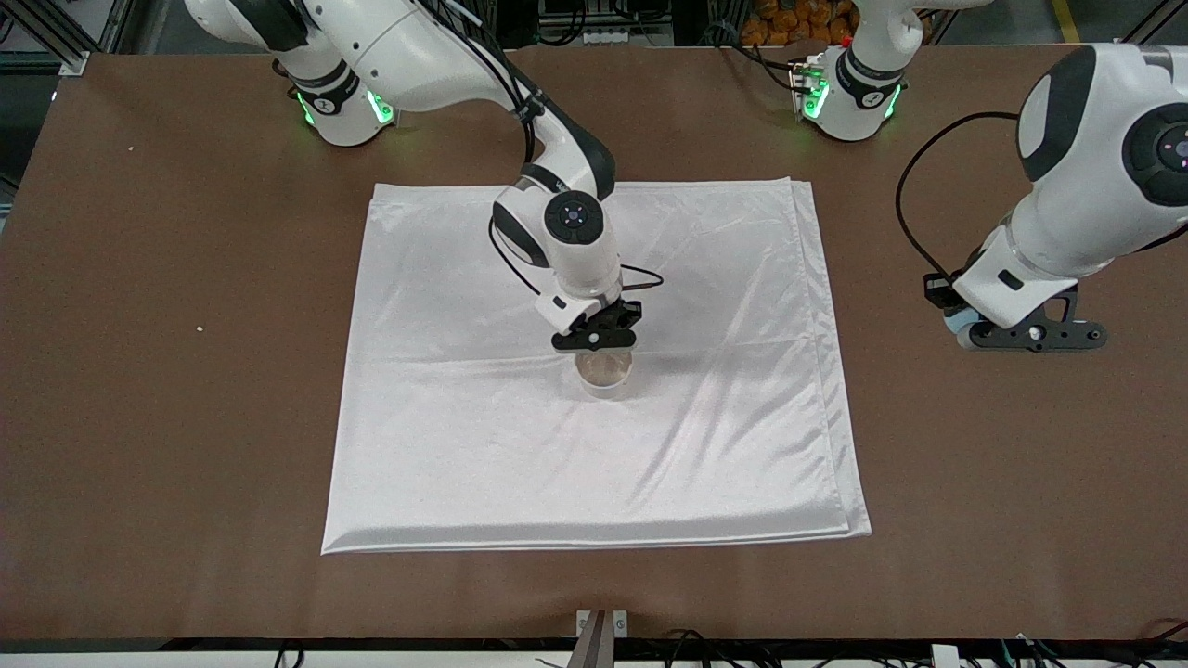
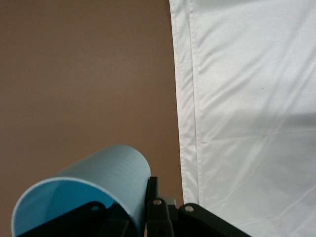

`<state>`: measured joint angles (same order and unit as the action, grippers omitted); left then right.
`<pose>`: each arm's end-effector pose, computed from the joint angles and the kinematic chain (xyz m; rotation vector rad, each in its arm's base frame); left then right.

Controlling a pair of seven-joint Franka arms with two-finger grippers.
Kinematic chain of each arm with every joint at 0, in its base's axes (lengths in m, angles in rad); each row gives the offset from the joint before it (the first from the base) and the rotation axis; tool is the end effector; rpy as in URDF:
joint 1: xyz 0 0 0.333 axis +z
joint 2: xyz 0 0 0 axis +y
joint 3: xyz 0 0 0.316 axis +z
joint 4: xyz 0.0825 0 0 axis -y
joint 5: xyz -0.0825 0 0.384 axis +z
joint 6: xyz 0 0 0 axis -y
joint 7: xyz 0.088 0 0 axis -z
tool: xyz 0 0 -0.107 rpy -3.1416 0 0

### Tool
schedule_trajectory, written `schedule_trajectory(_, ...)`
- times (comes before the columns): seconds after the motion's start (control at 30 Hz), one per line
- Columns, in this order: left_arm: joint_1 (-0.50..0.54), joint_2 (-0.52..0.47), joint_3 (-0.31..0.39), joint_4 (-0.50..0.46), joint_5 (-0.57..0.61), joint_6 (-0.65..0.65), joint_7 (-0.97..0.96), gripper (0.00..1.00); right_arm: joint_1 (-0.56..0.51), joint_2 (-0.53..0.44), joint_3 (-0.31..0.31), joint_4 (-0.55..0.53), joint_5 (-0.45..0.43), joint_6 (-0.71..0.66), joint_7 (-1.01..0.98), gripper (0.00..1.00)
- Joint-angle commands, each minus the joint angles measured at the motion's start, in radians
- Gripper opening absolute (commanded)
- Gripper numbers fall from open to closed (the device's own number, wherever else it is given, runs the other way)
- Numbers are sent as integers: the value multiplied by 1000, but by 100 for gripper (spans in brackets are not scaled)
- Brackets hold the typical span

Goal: Place blue cup into white mug on cloth

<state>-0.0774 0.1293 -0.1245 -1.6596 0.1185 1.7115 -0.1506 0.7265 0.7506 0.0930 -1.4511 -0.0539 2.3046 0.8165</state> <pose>0.5856 -0.1049 0.5207 -3.0260 0.1090 0.0870 0.5109 0.5261 0.2522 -3.0490 -0.0133 -0.0885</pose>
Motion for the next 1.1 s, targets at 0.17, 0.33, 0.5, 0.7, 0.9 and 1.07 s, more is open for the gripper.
schedule_trajectory(0.17,2,-45,-4,1,-20,-50,43,0,34,62,-10,49,-50,36,26,24)
schedule_trajectory(0.33,2,-43,-4,1,-20,-62,43,0,28,47,-13,49,-49,27,26,100)
schedule_trajectory(0.5,2,-42,-4,0,-20,-66,42,0,21,26,-13,51,-43,12,26,100)
schedule_trajectory(0.7,2,-42,-32,4,-20,-64,33,0,19,-31,-13,51,-37,-60,26,100)
schedule_trajectory(0.9,-2,-37,-41,23,-17,-64,37,0,4,-125,-13,51,-35,-174,47,100)
schedule_trajectory(1.07,-5,-31,-93,43,-14,-64,42,0,-30,-207,-13,51,-34,-263,36,100)
